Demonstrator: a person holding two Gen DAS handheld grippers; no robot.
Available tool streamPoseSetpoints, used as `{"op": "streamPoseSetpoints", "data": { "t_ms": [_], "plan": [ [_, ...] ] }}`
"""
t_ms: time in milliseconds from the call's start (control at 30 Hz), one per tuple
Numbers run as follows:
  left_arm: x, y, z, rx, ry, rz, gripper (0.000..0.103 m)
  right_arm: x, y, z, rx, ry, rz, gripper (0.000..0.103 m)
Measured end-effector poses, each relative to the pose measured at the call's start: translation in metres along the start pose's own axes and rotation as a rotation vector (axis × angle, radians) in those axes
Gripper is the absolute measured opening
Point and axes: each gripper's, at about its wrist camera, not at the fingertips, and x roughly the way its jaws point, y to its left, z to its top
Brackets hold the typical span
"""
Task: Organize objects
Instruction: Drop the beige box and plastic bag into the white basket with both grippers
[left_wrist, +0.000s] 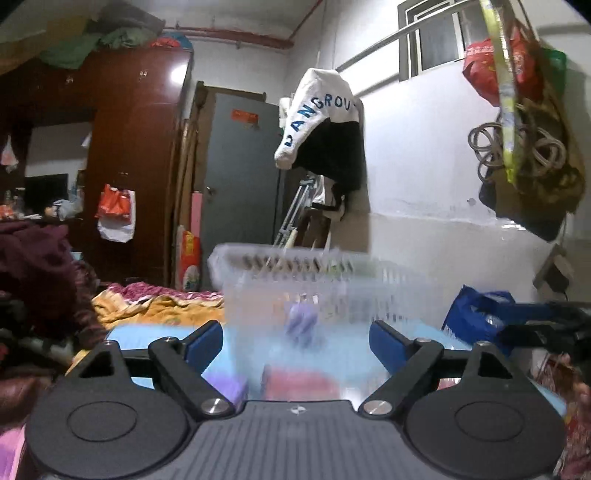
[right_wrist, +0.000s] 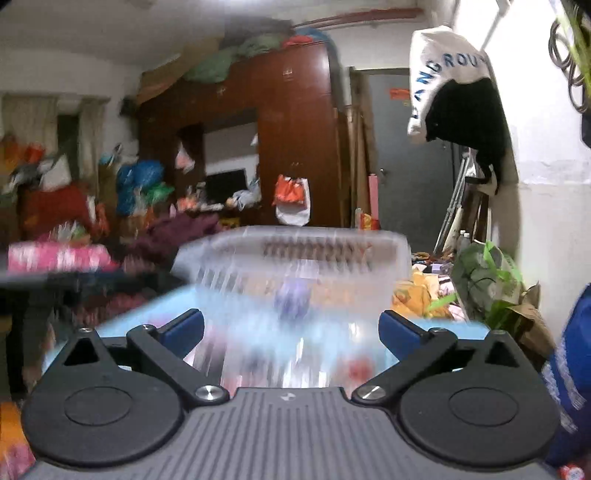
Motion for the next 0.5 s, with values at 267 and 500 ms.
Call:
{"op": "streamPoseSetpoints", "data": {
  "t_ms": [267,500],
  "plan": [
    [-0.041,-0.017,-0.052,0.074,-0.009,-0.002,0.089,-0.018,0.021,-0.075,-0.002,0.016,0.033,0.103],
    [-0.029,-0.014,-0.064,0.117,0.044,0.064,0.089,0.001,0.025,-0.077,-0.034,0.052,0.011,0.097]
  ]
}}
